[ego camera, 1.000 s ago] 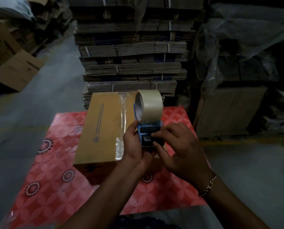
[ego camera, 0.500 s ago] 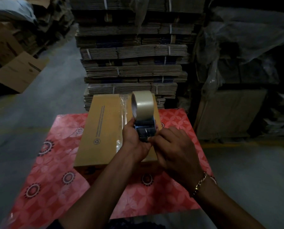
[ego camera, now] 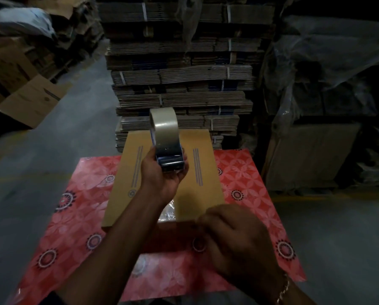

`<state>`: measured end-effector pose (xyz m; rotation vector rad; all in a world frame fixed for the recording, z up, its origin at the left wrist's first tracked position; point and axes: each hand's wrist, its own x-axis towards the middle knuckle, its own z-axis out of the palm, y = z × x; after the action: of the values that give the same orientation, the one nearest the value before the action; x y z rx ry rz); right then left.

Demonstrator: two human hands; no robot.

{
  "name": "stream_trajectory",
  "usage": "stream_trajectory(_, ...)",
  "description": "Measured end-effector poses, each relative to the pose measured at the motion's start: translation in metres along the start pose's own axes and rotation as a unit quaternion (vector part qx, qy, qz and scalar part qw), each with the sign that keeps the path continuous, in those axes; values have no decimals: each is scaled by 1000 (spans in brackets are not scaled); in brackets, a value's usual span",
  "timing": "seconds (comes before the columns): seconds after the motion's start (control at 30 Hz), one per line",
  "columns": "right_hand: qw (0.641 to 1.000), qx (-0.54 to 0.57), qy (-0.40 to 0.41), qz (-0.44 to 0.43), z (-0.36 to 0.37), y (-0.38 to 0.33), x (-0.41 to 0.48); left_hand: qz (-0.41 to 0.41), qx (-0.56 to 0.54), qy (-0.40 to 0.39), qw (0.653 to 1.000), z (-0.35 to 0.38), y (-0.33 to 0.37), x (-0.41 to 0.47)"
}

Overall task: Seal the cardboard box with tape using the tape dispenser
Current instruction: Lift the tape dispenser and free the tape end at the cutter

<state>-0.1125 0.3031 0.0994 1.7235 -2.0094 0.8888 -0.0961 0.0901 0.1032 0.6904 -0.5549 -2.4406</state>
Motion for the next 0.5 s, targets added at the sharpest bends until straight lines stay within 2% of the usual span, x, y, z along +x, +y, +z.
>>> stream_trajectory(0.07, 998, -1, 26, 61, 0, 17, 8, 9, 28, -25, 999, 3, 4, -9)
stream_trajectory(0.13, 996, 9, 29, 82, 1, 28, 19, 5, 35, -39, 999, 9, -1, -17)
stream_trajectory(0.37, 994, 64, 61, 67, 1, 55, 41, -74, 4, -70, 995, 25, -26, -42)
stream_trajectory(0.5, 994, 78, 54, 55, 1, 63, 42, -110, -14, -81, 991, 28, -34, -49)
